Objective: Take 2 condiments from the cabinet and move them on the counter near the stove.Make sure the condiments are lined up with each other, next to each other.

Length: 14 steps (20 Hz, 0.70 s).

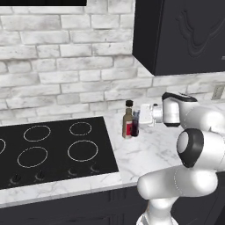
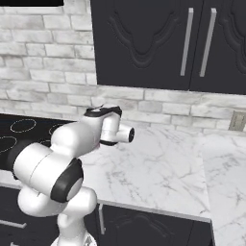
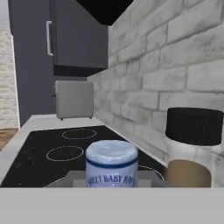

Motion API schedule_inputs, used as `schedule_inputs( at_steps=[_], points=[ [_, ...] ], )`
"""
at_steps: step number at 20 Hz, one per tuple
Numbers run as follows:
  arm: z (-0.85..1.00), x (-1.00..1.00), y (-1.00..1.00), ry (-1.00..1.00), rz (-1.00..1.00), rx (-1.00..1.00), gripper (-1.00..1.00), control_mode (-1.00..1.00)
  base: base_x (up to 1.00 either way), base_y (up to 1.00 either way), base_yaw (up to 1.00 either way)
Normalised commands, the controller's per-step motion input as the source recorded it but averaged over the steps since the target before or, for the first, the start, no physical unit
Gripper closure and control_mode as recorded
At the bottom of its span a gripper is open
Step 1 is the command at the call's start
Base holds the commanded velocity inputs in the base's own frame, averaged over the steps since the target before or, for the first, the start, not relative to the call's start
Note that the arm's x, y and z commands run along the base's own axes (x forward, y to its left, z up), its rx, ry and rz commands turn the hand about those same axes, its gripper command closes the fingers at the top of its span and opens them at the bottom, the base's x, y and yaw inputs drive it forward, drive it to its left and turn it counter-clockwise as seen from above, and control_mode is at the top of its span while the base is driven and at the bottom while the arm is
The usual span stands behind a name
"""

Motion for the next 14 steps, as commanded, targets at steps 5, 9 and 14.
schedule_inputs(
  at_steps=[5, 9, 14],
  points=[
    [-0.05, 0.24, 0.09, 0.0, -0.02, 0.0, 1.0, -1.0, 0.0, 0.0, 0.0],
    [-0.03, 0.18, 0.04, 0.0, -0.02, 0.0, 1.0, -1.0, 0.0, 0.0, 0.0],
    [-0.02, 0.08, 0.01, 0.03, -0.04, 0.0, 1.0, -1.0, 0.0, 0.0, 0.0]
  ],
)
